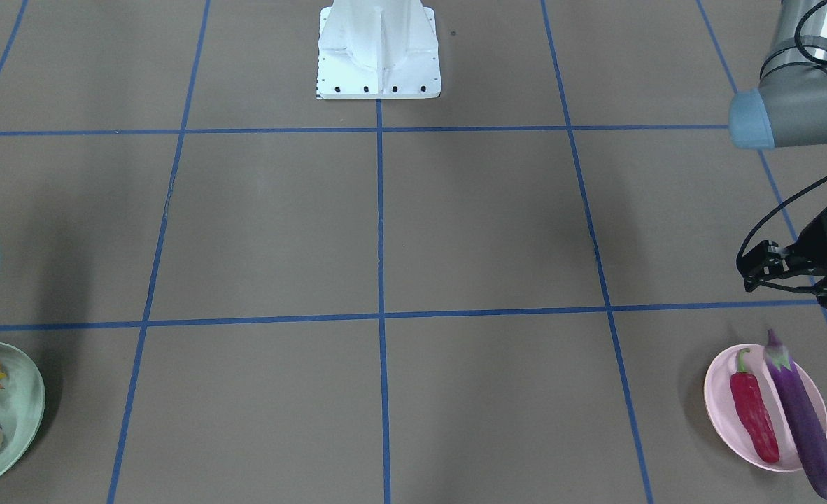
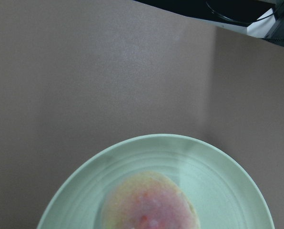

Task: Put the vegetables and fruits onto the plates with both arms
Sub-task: 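Release the peach onto the green plate and raise both grippers away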

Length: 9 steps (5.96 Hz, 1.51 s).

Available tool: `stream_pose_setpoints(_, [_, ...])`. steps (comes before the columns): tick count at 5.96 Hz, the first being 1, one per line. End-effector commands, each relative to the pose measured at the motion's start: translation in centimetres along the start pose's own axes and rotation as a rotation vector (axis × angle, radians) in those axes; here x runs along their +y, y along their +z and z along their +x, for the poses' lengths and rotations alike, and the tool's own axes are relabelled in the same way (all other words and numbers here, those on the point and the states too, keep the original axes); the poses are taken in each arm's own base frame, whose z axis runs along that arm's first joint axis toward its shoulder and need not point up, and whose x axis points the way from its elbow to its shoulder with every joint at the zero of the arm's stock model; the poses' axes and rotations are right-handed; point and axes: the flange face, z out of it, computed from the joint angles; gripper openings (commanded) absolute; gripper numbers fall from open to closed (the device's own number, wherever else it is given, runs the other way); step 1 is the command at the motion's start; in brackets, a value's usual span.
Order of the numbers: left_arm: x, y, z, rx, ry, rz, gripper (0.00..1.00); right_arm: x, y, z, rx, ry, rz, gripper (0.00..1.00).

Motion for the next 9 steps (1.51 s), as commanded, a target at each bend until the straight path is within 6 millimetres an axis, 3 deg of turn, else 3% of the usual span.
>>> stream_pose_setpoints(1, [0.1,-0.6,-2.1,-0.008,0.077,-0.001,1.0,5.0,-6.2,3.7,-0.089,-0.025,-0.052,1.0])
stream_pose_setpoints(2, [0.6,-1.2,-5.1,-0.017,0.126,-0.001,1.0,8.8,-9.1,5.7,-0.147,-0.034,-0.071,1.0])
stream_pose_setpoints(3, [1.0,-2.0,-7.6,-0.029,0.165,-0.009,1.0,13.4,-9.9,7.3,-0.184,0.003,-0.083,1.0])
stream_pose_setpoints(4, [2.0,-1.2,-9.4,-0.036,0.224,-0.056,1.0,17.9,-10.5,8.9,-0.18,0.025,-0.085,1.0])
stream_pose_setpoints(6, [5.2,-0.8,-15.5,0.003,0.173,-0.079,1.0,24.7,-10.6,13.3,-0.222,0.013,-0.095,1.0])
stream_pose_setpoints(7, [6.9,-1.0,-19.3,0.106,0.142,-0.069,1.0,26.5,-10.9,15.1,-0.237,0.022,-0.088,1.0])
stream_pose_setpoints(8, [9.2,-1.9,-23.4,0.105,0.162,-0.058,1.0,26.9,-11.0,15.8,-0.235,0.029,-0.08,1.0])
stream_pose_setpoints(9, [10.8,-2.5,-25.6,0.1,0.143,-0.051,1.0,26.8,-11.9,15.2,-0.224,0.028,-0.067,1.0])
